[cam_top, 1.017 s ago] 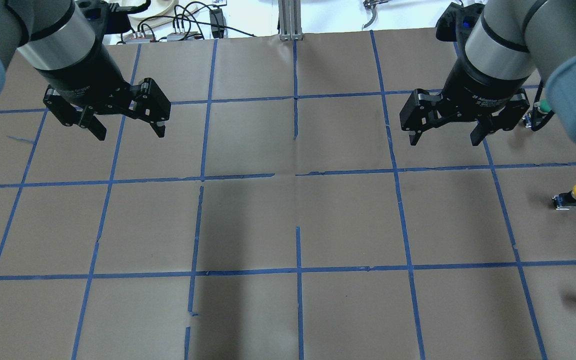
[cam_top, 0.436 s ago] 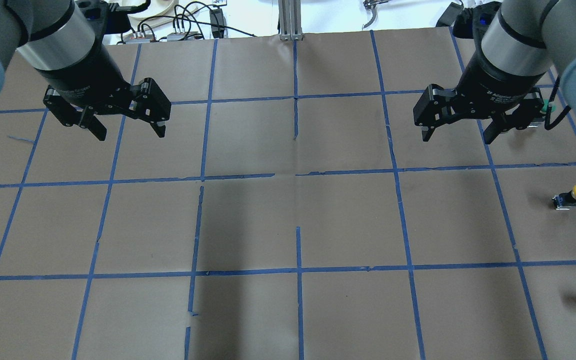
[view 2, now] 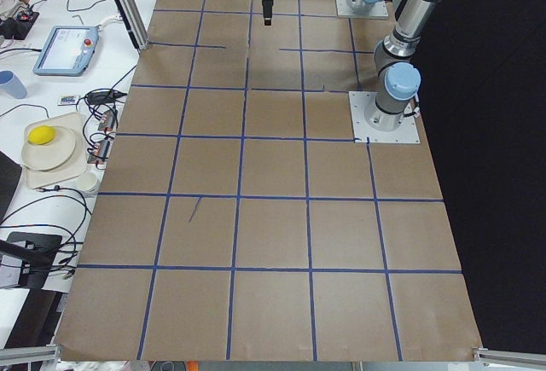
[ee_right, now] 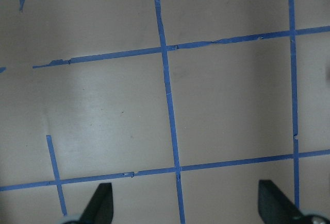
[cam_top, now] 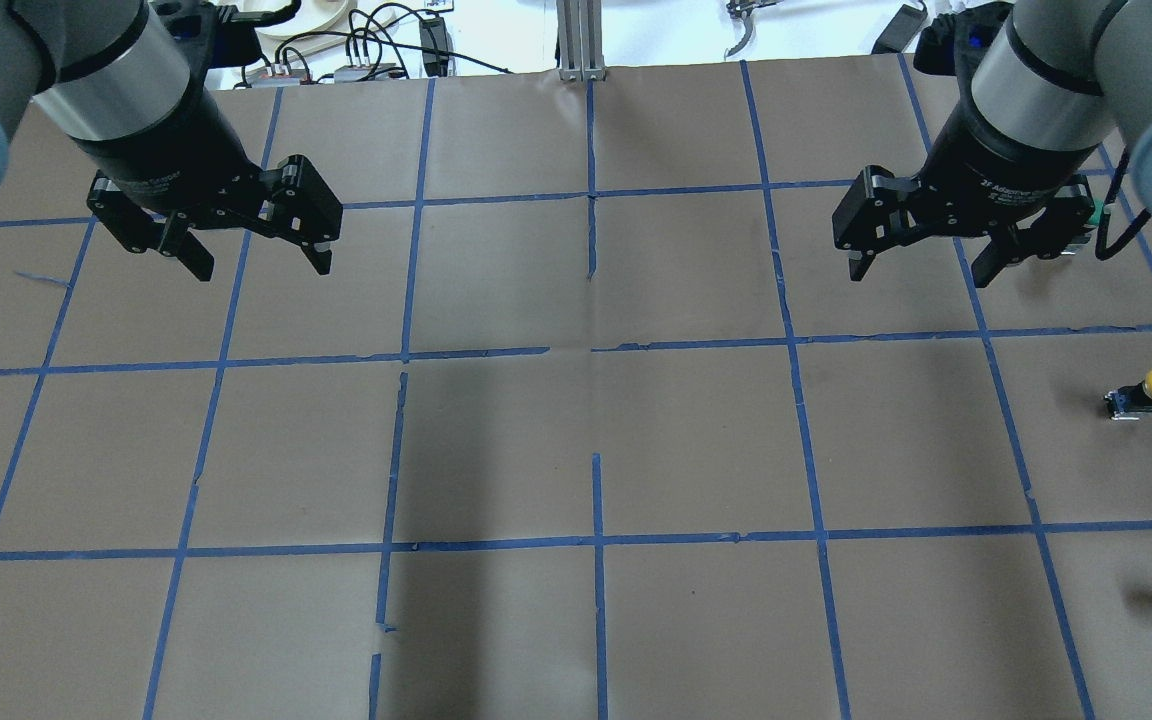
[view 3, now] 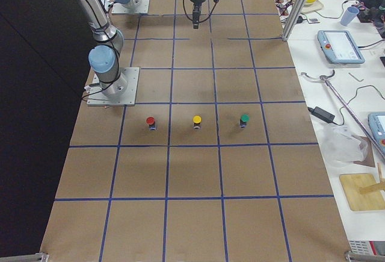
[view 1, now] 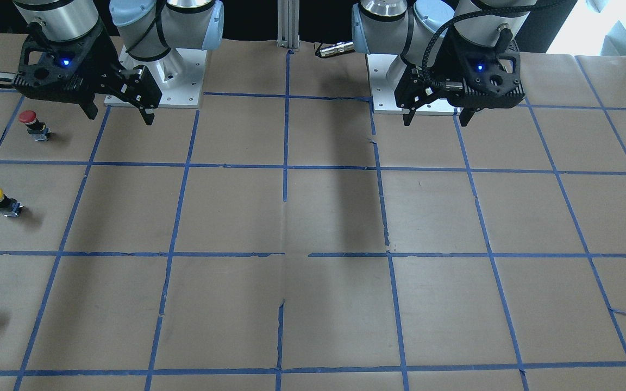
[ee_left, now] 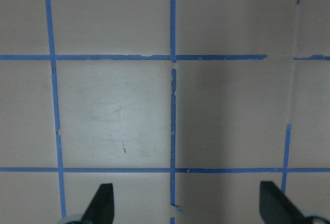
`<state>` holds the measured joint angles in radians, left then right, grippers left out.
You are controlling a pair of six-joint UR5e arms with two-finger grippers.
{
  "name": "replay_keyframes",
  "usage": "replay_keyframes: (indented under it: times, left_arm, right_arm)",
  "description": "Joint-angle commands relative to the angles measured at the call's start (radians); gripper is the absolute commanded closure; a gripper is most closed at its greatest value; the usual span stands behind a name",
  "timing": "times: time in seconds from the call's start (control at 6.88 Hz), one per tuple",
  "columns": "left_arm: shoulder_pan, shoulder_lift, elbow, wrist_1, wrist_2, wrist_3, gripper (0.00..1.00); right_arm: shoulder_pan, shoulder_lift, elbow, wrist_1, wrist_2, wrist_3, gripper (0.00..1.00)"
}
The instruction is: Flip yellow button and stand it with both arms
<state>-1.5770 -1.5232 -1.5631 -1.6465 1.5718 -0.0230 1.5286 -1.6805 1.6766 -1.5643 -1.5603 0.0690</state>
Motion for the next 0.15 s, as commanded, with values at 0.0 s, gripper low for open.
replay_keyframes:
  times: [0.0]
  left_arm:
    - [0.002,0.000,0.000,0.000,-0.001,0.000,0.00]
  right_arm:
    - [-0.001,-0.001,-0.001,0.000,0.000,0.000,0.00]
